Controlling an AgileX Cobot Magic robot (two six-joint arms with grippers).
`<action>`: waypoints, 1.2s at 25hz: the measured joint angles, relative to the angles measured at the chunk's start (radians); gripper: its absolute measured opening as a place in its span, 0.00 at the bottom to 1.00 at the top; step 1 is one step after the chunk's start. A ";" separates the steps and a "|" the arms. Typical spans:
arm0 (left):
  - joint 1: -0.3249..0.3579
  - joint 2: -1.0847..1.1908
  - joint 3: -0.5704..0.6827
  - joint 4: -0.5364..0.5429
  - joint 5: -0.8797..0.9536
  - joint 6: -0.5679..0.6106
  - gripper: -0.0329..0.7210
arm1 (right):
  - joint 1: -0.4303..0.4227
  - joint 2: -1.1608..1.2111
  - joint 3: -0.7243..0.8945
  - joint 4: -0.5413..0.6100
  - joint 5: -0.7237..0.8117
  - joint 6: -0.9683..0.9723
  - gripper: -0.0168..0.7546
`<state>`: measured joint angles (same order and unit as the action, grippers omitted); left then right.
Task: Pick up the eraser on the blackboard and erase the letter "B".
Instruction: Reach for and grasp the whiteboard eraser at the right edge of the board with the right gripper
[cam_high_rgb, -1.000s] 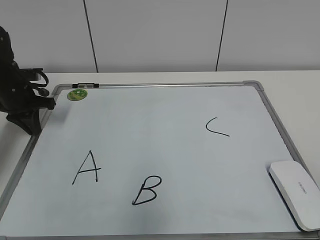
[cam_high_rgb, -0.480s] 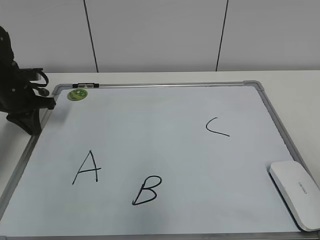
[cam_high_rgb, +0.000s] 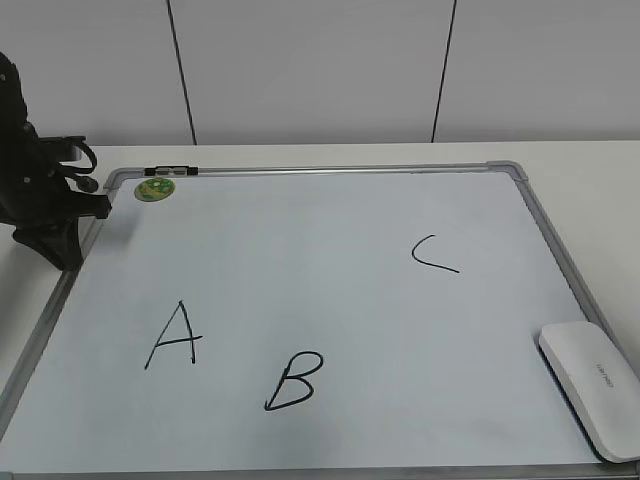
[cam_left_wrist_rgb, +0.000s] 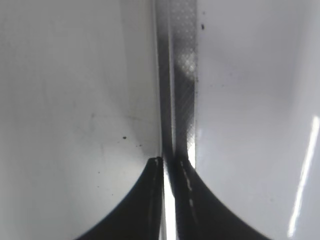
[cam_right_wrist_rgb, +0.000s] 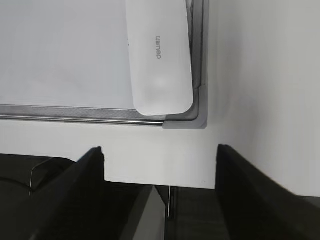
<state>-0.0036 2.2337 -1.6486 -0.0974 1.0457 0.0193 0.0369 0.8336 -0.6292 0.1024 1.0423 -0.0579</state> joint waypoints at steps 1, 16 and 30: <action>0.000 0.000 0.000 -0.001 0.000 0.000 0.08 | 0.000 0.046 -0.009 0.000 -0.008 -0.005 0.70; 0.002 0.000 -0.002 -0.006 0.000 0.000 0.08 | 0.049 0.553 -0.182 0.018 -0.138 -0.121 0.89; 0.002 0.000 -0.002 -0.006 0.000 0.000 0.08 | 0.049 0.742 -0.185 0.009 -0.248 -0.126 0.89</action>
<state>-0.0019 2.2337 -1.6503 -0.1034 1.0457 0.0193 0.0862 1.5752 -0.8146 0.1113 0.7941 -0.1841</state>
